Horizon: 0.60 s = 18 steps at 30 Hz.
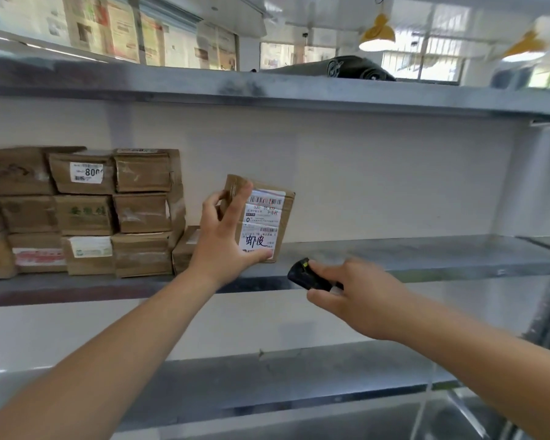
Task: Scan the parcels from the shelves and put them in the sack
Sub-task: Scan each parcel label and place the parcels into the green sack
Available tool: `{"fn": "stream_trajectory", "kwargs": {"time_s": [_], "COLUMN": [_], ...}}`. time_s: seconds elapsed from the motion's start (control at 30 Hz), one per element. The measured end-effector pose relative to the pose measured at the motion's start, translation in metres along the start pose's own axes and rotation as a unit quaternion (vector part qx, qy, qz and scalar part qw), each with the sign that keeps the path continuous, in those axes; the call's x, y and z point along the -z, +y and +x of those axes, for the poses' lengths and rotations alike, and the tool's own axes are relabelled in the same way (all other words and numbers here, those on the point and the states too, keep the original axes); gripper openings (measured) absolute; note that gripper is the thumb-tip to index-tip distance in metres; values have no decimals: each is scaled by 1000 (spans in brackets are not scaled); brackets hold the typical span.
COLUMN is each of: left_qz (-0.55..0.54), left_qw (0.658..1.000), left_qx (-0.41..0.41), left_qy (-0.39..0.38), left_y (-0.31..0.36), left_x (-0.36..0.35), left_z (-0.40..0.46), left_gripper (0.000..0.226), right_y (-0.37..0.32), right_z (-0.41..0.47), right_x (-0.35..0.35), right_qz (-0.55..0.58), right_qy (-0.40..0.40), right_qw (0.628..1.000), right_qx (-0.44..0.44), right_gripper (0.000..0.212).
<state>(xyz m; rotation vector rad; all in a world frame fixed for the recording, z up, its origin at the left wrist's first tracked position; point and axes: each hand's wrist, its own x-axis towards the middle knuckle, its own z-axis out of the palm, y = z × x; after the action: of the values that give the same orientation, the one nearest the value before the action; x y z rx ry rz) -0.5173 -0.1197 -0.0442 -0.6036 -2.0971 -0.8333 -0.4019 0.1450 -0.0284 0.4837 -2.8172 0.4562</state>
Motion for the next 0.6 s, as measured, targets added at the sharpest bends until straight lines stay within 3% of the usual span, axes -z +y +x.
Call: {"fn": "stream_trajectory", "kwargs": {"time_s": [0.3,0.6], "left_qz": [-40,-217], "left_qw": [998,959], "left_qx": [-14,74], "left_qy": [-48,-168], "left_y": [34,103], "left_x": [-27,-113], "left_z": [-10,-56], "left_gripper": [134,138], "right_y": [22,120], "right_z": [-38,-120], "right_x": [6,-23], "right_qz": [17,73], "right_qy": [-4,33], "right_qw": [998,972], "right_qx": [-59,-220], "right_gripper": [49,59]}}
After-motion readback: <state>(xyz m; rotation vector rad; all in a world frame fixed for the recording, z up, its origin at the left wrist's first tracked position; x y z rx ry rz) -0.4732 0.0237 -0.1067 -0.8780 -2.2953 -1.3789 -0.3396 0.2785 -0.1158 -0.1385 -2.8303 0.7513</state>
